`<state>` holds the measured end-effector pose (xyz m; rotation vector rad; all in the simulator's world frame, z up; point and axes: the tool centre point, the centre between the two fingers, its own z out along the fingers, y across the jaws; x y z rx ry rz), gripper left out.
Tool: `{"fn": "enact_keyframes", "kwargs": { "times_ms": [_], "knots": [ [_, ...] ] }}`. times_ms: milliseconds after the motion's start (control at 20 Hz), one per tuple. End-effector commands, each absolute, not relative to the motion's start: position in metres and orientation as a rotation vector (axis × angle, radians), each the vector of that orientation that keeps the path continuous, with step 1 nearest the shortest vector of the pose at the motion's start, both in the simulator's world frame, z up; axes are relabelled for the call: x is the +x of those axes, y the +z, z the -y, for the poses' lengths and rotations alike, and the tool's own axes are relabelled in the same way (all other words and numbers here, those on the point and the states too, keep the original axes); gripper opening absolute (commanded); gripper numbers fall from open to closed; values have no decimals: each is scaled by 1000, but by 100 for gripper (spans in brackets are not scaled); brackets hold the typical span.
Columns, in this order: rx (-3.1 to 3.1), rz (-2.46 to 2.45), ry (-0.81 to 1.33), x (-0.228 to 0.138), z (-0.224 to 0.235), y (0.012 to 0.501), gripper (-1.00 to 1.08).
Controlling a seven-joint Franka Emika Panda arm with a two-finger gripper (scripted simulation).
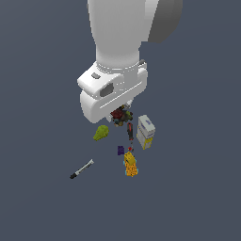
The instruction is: Pick up a designated object from a clutter of objects.
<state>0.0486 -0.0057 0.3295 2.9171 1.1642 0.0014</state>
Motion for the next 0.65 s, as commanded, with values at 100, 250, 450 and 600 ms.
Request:
{"fn": "enact_keyframes", "kwargs": {
  "times_ms": [100, 250, 450, 600],
  "knots": [
    [2918, -1164, 1, 41, 4, 359, -100],
    [2918, -1164, 0, 38, 3, 370, -100],
    [2918, -1164, 0, 37, 3, 377, -100],
    [2918, -1163, 0, 38, 3, 376, -100]
  ]
}}
